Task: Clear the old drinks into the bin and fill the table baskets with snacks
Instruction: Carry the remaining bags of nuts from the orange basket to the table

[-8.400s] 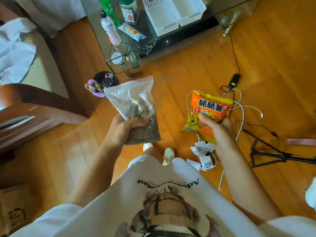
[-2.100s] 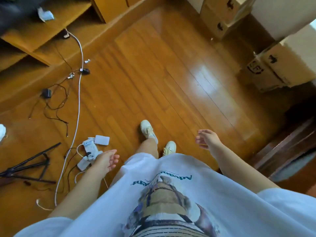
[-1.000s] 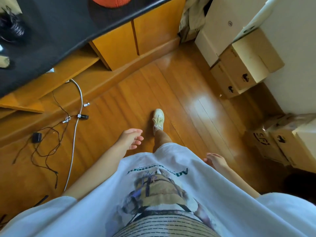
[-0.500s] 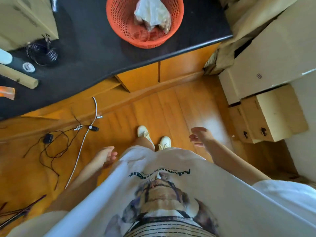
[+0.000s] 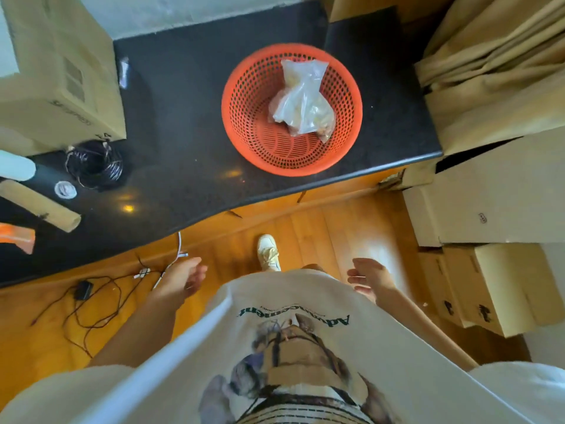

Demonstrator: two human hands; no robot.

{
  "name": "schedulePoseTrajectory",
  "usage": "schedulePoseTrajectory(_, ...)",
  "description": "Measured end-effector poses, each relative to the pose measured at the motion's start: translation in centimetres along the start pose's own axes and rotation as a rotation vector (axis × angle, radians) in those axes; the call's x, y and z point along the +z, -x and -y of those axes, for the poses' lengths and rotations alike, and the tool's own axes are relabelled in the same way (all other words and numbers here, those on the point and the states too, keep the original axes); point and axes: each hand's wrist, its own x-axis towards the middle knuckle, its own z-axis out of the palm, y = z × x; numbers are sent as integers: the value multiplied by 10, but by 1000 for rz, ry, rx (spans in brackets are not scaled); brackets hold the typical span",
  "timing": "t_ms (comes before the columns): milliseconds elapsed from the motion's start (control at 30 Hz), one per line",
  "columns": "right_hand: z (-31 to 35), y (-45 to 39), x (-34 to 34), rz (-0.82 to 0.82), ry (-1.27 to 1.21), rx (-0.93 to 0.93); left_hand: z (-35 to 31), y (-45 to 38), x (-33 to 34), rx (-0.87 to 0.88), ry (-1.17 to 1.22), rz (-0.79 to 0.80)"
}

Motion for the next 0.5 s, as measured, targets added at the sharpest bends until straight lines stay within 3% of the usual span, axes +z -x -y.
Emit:
schedulePoseTrajectory(100, 8, -10, -4, -39, -38, 41, -72, -4, 35, 153, 1, -19)
schedulePoseTrajectory(300, 40, -29, -11, -88, -64, 68, -162, -3, 104, 372, -163, 123)
schedulePoseTrajectory(500, 133, -67, 5, -34, -68, -222, -221, -41, 166, 515, -270, 169)
